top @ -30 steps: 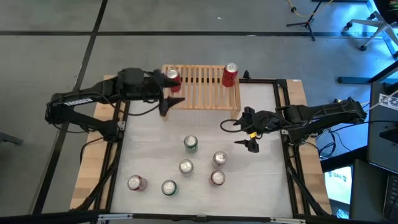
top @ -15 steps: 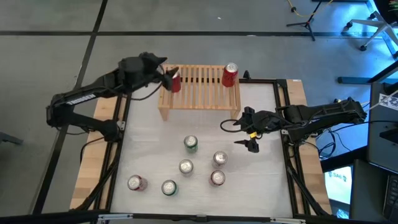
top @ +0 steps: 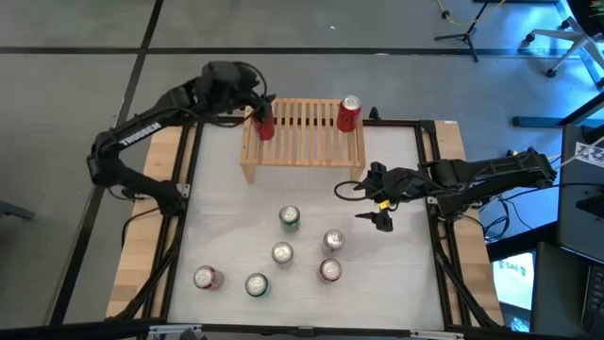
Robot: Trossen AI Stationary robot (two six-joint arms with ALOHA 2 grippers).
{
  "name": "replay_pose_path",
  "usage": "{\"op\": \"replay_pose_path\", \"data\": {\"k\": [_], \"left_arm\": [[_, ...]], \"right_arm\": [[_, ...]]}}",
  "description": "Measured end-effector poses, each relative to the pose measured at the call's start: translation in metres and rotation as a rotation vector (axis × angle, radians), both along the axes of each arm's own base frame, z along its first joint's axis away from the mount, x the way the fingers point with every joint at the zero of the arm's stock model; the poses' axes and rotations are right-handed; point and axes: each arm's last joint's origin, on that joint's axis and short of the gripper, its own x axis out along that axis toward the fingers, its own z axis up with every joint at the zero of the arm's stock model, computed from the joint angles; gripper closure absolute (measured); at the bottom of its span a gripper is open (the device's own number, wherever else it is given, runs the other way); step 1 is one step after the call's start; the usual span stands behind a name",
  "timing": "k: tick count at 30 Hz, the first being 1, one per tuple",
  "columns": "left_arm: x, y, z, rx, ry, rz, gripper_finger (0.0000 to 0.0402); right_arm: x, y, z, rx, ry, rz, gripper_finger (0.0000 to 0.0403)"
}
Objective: Place canned beverage on shelf
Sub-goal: Put the red black soda can on the shelf
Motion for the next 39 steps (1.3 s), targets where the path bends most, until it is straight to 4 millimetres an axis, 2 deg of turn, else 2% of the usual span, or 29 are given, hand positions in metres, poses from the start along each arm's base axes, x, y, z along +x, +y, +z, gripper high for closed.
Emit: {"op": "replay_pose_path", "data": {"k": [5,14,31,39], "left_arm": [[0.004,0.01,0.001,-0.102,0.12,-0.007,0.0084],[0.018,0.02,-0.019,-0.194,0.262,-0.002,0.0084],[0.019,0.014,-0.021,-0.249,0.254,-0.07,0.0084],[0.015,0.012,-0.025,-0.286,0.316,-0.068,0.0084]], "right_arm": [[0.0,0.0,0.0,0.0,0.0,0.0,0.0033],[0.0,0.0,0.0,0.0,0.0,0.0,0.0033],[0.0,0.0,0.0,0.0,0.002,0.0,0.0033],[0.0,0.0,0.0,0.0,0.002,0.0,0.0033]]}}
